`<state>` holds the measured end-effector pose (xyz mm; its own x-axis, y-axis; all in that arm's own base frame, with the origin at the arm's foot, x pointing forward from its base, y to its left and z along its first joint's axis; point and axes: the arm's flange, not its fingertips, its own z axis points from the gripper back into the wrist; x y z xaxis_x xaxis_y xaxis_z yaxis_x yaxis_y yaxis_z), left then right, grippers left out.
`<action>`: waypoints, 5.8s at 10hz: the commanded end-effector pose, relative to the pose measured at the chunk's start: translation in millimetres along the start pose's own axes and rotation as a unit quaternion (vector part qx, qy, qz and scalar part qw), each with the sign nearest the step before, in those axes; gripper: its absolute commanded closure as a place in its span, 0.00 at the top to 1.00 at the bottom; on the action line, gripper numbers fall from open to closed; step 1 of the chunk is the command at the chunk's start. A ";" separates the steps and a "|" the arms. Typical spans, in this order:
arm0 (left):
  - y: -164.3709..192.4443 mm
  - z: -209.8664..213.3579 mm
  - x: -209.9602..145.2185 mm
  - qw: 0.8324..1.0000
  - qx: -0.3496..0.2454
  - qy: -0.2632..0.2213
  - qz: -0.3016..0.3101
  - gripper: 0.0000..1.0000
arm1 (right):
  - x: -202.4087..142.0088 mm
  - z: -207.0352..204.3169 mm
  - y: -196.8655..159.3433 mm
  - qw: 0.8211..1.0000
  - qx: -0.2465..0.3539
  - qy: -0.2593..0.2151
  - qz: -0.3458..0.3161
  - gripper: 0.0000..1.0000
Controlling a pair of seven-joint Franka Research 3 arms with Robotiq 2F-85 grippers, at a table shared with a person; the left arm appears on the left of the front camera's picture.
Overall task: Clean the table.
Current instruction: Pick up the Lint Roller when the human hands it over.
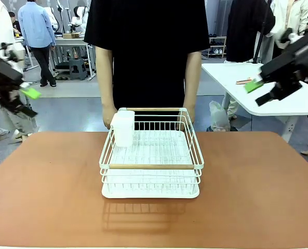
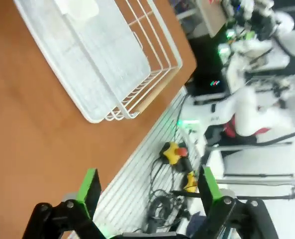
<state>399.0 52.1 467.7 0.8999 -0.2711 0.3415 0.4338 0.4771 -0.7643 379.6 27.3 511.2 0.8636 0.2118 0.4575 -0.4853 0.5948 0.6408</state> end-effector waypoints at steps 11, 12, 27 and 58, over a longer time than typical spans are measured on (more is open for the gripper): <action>108.8 101.5 -90.5 0.954 -0.137 -0.189 0.189 1.00 | -109.2 129.0 -169.8 0.954 0.212 -0.124 -0.174 1.00; 112.3 101.5 -91.7 0.953 -0.141 -0.189 0.189 1.00 | -112.2 133.5 -167.7 0.954 0.209 -0.125 -0.176 1.00; 119.1 107.2 -107.0 0.953 -0.125 -0.200 0.192 1.00 | -119.6 138.3 -173.6 0.952 0.202 -0.128 -0.189 1.00; 119.1 107.2 -107.0 0.953 -0.125 -0.200 0.192 1.00 | -119.6 138.3 -173.6 0.952 0.202 -0.128 -0.189 1.00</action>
<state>359.9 226.0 397.4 0.9583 0.2385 0.1572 0.0971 0.2458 -0.9645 341.7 -208.4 428.1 0.9518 -0.1873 0.2429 -0.1974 0.2320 0.9525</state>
